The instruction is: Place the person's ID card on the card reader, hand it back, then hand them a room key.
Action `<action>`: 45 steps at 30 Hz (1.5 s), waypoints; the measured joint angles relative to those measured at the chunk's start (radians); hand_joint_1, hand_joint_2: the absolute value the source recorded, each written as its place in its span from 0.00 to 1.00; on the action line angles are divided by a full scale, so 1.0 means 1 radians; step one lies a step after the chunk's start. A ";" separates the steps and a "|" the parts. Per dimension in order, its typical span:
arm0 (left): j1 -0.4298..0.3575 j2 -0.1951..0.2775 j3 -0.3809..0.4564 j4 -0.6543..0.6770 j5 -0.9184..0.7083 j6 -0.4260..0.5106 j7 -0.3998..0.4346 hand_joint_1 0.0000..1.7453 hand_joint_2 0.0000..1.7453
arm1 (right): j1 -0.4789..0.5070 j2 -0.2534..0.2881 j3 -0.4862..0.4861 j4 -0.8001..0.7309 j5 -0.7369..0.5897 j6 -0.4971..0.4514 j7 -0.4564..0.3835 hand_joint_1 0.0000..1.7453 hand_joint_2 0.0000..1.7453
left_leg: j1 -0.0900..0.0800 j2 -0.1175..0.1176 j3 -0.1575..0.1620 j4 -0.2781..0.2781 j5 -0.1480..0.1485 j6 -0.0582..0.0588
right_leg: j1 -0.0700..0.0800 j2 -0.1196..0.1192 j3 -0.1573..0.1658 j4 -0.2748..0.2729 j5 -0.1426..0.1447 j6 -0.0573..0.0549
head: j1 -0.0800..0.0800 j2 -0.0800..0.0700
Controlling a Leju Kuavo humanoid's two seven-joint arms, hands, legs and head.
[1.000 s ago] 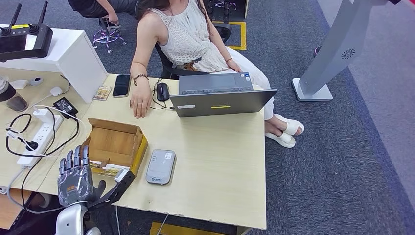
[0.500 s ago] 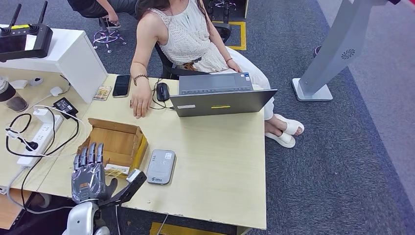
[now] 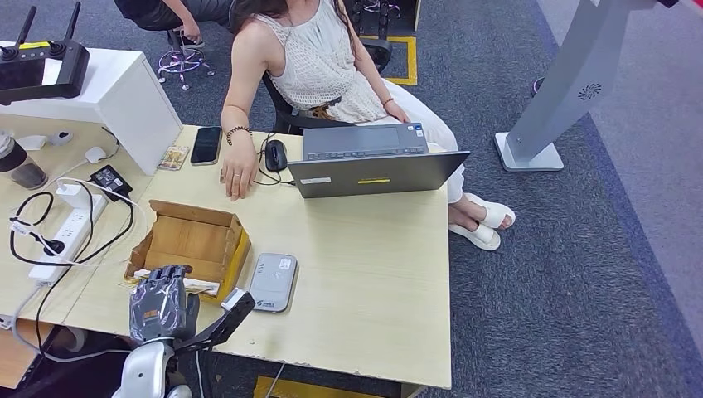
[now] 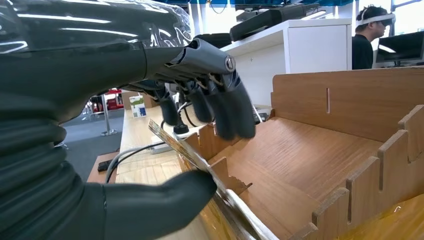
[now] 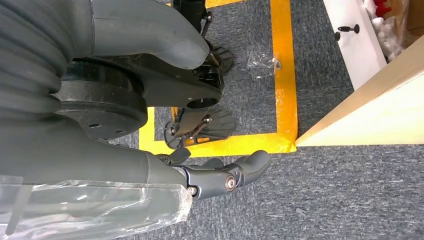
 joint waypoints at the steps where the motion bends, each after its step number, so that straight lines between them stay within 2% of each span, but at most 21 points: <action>1: 0.000 0.000 0.000 0.000 0.000 0.000 0.000 1.00 1.00 | 0.000 0.000 -0.001 0.000 0.002 0.000 0.001 0.00 1.00 | 0.000 0.000 0.000 0.000 0.000 0.000 | 0.000 0.000 0.000 0.000 0.000 0.000 | 0.000 0.000; 18: -0.008 0.002 0.000 0.008 0.006 0.000 0.005 1.00 1.00 | -0.001 0.002 -0.005 0.000 0.017 0.000 0.002 0.00 1.00 | 0.000 0.000 0.000 0.000 0.000 0.000 | 0.000 0.000 0.000 0.000 0.000 0.000 | 0.000 0.000; 27: -0.010 0.004 0.000 -0.002 0.003 0.036 0.019 1.00 1.00 | -0.001 0.005 -0.024 0.000 0.034 0.000 -0.004 0.00 1.00 | 0.000 0.000 0.000 0.000 0.000 0.000 | 0.000 0.000 0.000 0.000 0.000 0.000 | 0.000 0.000; 31: -0.034 0.007 0.000 -0.038 0.002 0.076 0.011 1.00 1.00 | -0.001 0.007 -0.030 0.000 0.050 -0.002 -0.006 0.00 1.00 | 0.000 0.000 0.000 0.000 0.000 0.000 | 0.000 0.000 -0.001 0.000 0.000 0.000 | 0.000 0.000; 34: -0.097 0.014 0.000 -0.074 0.001 0.126 0.001 1.00 1.00 | -0.003 0.008 -0.030 0.000 0.069 -0.006 -0.006 0.00 1.00 | 0.000 -0.002 0.000 0.000 0.001 0.000 | 0.000 -0.002 -0.001 0.000 0.000 0.000 | 0.000 0.000; 38: -0.232 0.047 0.003 -0.097 -0.001 0.141 -0.005 1.00 1.00 | -0.007 0.009 -0.030 0.004 0.099 -0.007 -0.004 0.00 1.00 | 0.000 -0.002 0.000 0.000 0.003 0.000 | 0.000 -0.002 0.001 0.001 0.002 0.000 | 0.000 0.000; 45: -0.511 0.156 0.013 0.014 -0.006 0.138 0.035 1.00 1.00 | -0.015 0.010 -0.028 0.020 0.132 -0.003 0.012 0.00 1.00 | 0.000 -0.002 0.000 0.000 0.005 -0.001 | 0.000 -0.002 0.000 0.002 0.003 -0.002 | 0.000 0.000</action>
